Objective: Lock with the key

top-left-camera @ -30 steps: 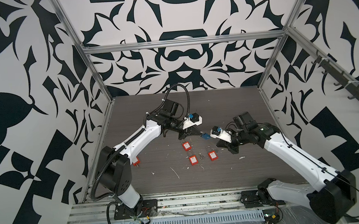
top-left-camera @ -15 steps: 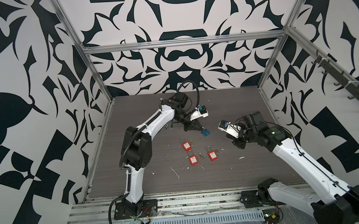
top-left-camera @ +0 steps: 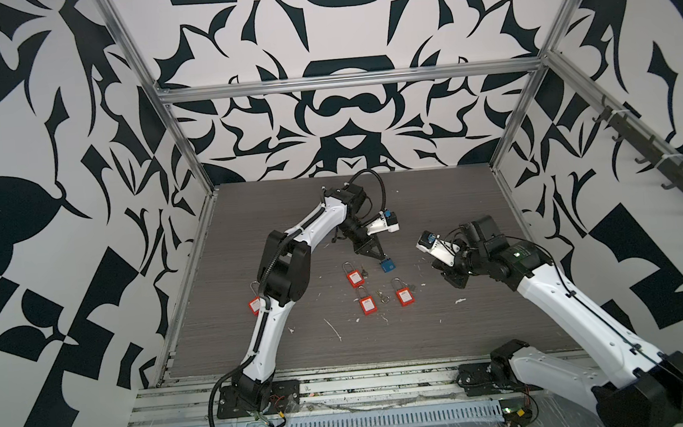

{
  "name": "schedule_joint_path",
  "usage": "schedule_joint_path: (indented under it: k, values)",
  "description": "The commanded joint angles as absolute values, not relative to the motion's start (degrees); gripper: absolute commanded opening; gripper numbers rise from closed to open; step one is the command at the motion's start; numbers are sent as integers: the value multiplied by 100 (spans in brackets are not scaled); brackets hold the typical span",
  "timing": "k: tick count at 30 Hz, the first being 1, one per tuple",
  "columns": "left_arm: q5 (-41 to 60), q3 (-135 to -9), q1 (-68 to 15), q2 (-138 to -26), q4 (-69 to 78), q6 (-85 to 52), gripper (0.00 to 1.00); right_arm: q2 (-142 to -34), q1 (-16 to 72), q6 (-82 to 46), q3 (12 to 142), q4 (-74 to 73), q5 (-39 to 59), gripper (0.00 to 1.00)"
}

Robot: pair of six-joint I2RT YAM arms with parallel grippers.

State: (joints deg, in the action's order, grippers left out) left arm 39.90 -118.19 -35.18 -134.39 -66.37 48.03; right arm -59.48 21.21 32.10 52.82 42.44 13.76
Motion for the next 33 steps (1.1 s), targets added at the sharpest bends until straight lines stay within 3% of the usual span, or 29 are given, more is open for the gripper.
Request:
schedule_joint_path:
  k: [1, 18, 22, 33]
  values:
    - [4004, -12065, -3551, -13672, -7194, 4870, 0, -6002, 2131, 2977, 5291, 4171, 1610, 0]
    - [3712, -12431, -3629, -14221, -6967, 4744, 1, -6182, 2138, 1952, 4837, 3149, 1681, 0]
    - [3386, -12410, -3656, -14208, -6570, 4583, 17, -6242, 2138, 1693, 4694, 2877, 1500, 0]
    - [3095, -12470, -3622, -13981, -5652, 4086, 34, -6680, 2136, 1120, 4779, 2654, 1382, 0]
